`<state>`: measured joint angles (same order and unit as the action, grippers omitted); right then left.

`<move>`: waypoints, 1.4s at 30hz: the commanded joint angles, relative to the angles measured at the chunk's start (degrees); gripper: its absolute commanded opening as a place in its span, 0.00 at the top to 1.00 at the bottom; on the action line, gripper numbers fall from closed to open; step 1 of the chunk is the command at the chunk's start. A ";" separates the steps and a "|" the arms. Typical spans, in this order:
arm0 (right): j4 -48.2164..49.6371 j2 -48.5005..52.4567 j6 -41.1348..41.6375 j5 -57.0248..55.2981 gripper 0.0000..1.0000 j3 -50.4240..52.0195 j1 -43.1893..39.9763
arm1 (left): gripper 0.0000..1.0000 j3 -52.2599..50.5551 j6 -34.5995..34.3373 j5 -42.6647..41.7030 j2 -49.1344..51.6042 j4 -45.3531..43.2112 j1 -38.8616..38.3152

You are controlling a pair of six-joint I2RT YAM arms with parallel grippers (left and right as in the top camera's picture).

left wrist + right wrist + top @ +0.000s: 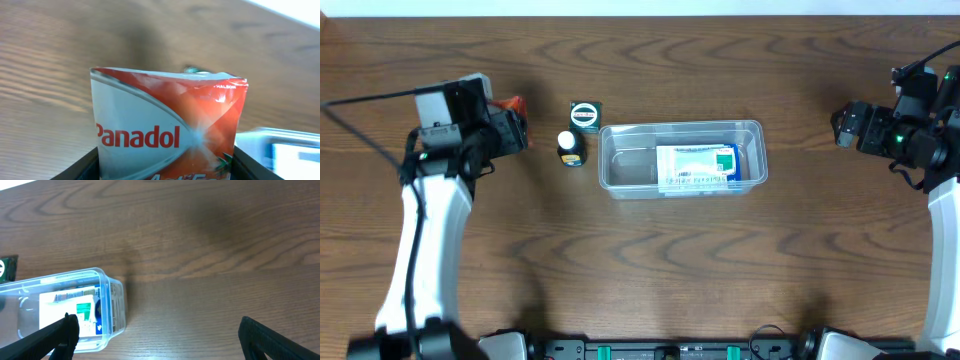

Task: Pack container
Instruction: 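Carry the red sachet over the container's left end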

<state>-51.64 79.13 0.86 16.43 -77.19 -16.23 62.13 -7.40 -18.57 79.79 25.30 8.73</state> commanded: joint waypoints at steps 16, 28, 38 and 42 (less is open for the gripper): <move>-0.07 -0.04 0.35 -0.13 0.01 -0.76 -0.31 | 0.38 0.90 -11.56 -5.51 -1.42 -0.55 -27.98; -0.07 -0.04 0.35 -0.13 0.01 -0.76 -0.31 | 0.38 0.90 -14.56 5.16 10.25 -6.49 -39.76; -0.07 -0.04 0.35 -0.13 0.01 -0.76 -0.31 | 0.38 0.90 -19.15 11.58 15.08 -8.48 -39.67; -0.07 -0.04 0.35 -0.13 0.01 -0.76 -0.31 | 0.38 0.90 -19.52 15.61 15.10 -8.74 -39.67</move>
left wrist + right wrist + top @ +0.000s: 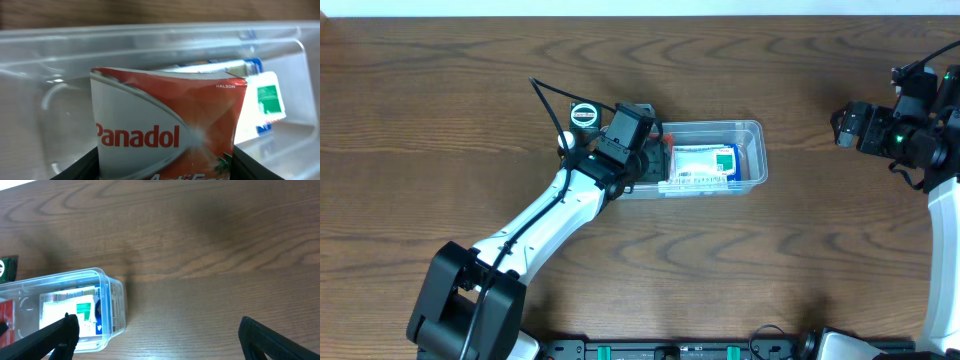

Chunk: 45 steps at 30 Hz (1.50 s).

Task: Pack container
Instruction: 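Carry the red sachet over the container's left end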

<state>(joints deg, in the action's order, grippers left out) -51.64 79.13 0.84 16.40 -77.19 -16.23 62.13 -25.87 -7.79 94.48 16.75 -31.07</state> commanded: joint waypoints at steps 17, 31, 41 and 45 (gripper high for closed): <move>-0.09 -0.04 0.37 -0.11 0.01 -0.76 -0.31 | 0.39 0.90 -2.25 7.45 5.29 -0.17 0.13; -0.07 -0.04 0.37 -0.11 0.01 -0.76 -0.31 | 0.40 0.90 -3.67 11.76 10.29 -0.22 0.13; -0.07 -0.04 0.37 -0.11 0.01 -0.76 -0.31 | 0.39 0.90 -4.48 11.87 13.03 -2.27 0.11; -0.09 -0.04 0.37 -0.11 0.01 -0.76 -0.31 | 0.29 0.90 -4.46 11.23 13.03 -4.72 0.11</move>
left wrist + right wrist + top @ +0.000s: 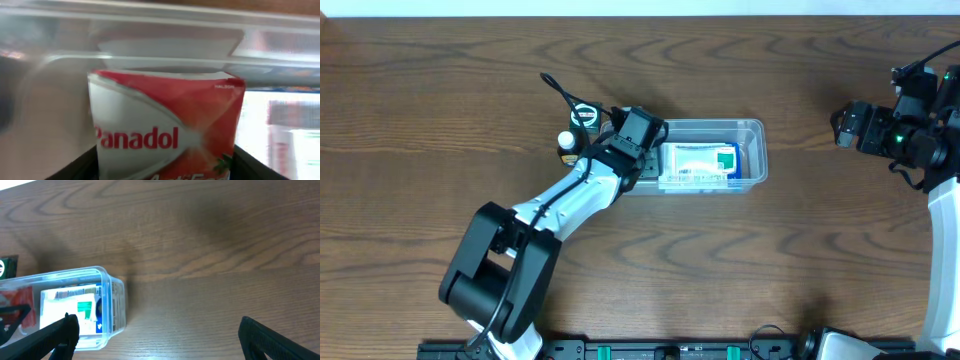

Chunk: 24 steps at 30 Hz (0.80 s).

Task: Pack container
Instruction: 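Carry the red sachet over the container's left end, then lower the red sachet into the container and open left gripper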

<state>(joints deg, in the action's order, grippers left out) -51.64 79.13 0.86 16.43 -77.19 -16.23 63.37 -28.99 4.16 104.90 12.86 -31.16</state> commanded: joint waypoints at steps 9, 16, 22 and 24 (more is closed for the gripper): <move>-0.09 -0.04 0.35 -0.13 0.01 -0.76 -0.31 | 0.29 -0.35 -1.33 -0.72 2.60 -1.62 0.04; -0.07 -0.04 0.35 -0.13 0.01 -0.76 -0.31 | 0.29 -0.35 -1.33 -2.25 2.58 -1.92 0.04; -0.09 -0.04 0.35 -0.13 0.01 -0.76 -0.31 | 0.29 -0.33 -1.25 -4.68 2.56 -2.58 0.04; -0.09 -0.04 0.35 -0.13 0.01 -0.76 -0.31 | 0.29 -0.33 -1.09 -5.05 2.54 -3.08 0.07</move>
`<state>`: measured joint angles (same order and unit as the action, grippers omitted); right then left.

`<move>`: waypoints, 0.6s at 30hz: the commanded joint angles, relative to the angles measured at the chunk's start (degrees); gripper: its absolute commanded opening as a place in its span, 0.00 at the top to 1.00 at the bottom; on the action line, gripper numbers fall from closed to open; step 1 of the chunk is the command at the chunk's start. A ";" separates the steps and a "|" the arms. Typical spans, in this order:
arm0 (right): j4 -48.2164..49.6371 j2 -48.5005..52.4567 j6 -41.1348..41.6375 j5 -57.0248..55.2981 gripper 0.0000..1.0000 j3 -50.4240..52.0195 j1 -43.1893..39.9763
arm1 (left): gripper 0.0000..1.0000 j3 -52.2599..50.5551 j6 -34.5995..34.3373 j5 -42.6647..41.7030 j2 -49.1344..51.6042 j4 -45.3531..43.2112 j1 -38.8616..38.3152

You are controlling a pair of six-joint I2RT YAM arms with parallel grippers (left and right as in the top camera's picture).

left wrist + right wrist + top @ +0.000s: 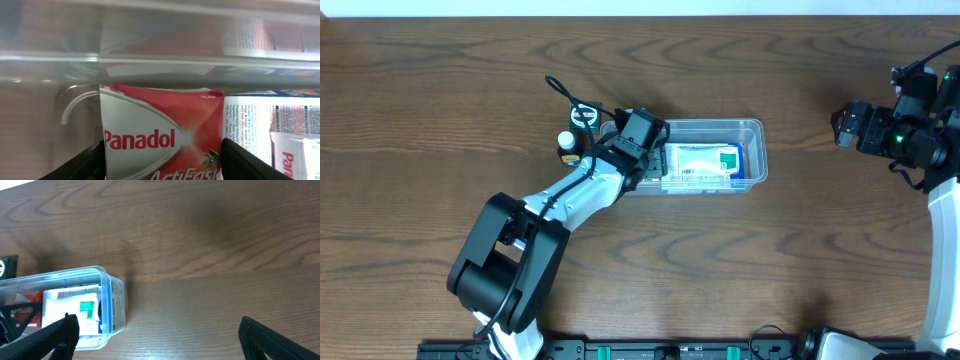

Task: Pack container
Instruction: 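Lower the red sachet into the container and open left gripper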

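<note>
A clear plastic container (753, 150) sits mid-table. At its right end lies a white, green and blue box (700, 163). My left gripper (648, 150) reaches down into the container's left end. In the left wrist view the red Panadol packet (162, 125) lies flat on the container floor, beside the white box (260, 130). The fingers (85, 162) flank its two edges, and the gripper (163, 144) is loosely open around it. My right gripper (159, 324) hangs open and empty over bare table at the far right (840, 125).
A small bottle with a white cap (566, 146) and a dark green box with a round label (584, 115) stand just left of the container, close to my left arm. The table's far edge runs along the top.
The Panadol packet sits lower and smaller between my left fingers and looks flatter, so it has come loose in the container. The right arm has not moved.
My left gripper first held the Panadol packet over the table at the far left. Then it held the packet at the container's left end, then deeper inside against the wall. Now the packet lies on the container floor beside the white box.
</note>
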<state>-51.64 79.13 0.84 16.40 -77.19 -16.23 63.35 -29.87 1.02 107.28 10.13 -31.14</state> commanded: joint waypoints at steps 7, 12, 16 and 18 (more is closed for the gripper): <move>-0.07 -0.04 0.37 -0.11 0.01 -0.76 -0.31 | 0.29 -0.31 0.31 -1.88 -0.96 -0.46 0.04; -0.07 -0.04 0.37 -0.11 0.01 -0.76 -0.31 | 0.29 -0.31 1.95 -1.88 -1.86 -0.42 0.04; -0.09 -0.04 0.37 -0.11 0.01 -0.76 -0.31 | 0.29 -0.31 1.92 -1.90 -2.58 -0.42 0.04; -0.07 -0.04 0.37 -0.11 0.01 -0.76 -0.31 | 0.29 -0.31 1.92 -1.90 -3.04 -0.39 0.04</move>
<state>-51.64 79.13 0.84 16.40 -77.19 -16.23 63.35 -28.64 -0.21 106.59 9.98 -31.14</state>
